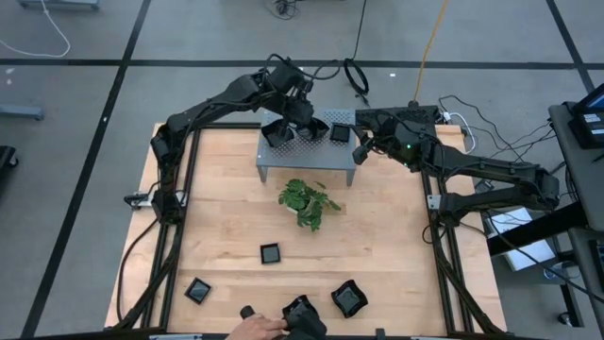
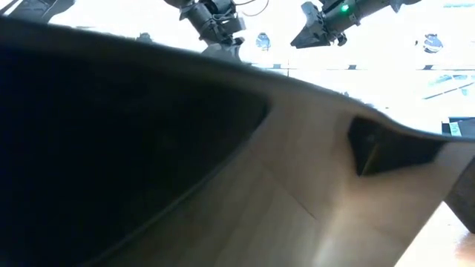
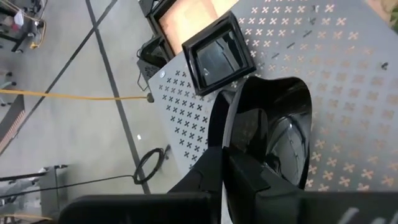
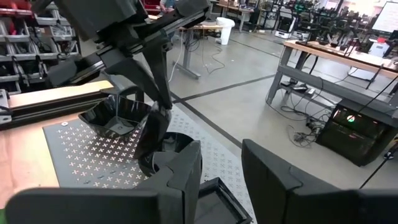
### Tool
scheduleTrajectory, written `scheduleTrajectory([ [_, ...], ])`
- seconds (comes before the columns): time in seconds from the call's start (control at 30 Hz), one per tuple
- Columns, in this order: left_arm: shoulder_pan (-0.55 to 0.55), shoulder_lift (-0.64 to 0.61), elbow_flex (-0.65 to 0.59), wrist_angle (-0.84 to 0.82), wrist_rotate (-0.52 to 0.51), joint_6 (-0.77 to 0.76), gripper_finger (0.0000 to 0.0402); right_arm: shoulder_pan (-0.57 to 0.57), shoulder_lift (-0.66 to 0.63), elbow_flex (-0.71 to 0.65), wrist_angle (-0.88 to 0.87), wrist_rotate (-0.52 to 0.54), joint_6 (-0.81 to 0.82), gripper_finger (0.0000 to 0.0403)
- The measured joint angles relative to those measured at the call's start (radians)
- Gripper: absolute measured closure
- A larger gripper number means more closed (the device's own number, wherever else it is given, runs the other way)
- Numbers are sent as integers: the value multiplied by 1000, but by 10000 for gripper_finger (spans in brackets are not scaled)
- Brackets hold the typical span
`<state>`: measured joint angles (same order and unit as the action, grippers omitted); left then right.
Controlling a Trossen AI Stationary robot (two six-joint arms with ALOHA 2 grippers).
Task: Pick & Place Mini shaped plates
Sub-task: Stack the leaf-shaped plate on top of the stacked leaf-shaped plates on the shelf, then stack the distorted square plate on top of the stacked distorted square plates on the shelf
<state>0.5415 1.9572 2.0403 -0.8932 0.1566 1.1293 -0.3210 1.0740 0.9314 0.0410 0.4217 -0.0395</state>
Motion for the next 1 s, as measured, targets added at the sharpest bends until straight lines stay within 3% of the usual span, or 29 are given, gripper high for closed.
scheduleTrajectory([
  [0.63, -22, -4, 0, 35, -107, -73, 287, 0, 0, 0, 0, 0, 0, 298],
  [0.77, -35, -4, 0, 34, -108, -194, 284, 0, 0, 0, -20, 0, -1, 298],
  [1.0, -103, -7, 0, 30, -121, -561, 284, 55, -39, 0, -133, -17, -4, 298],
])
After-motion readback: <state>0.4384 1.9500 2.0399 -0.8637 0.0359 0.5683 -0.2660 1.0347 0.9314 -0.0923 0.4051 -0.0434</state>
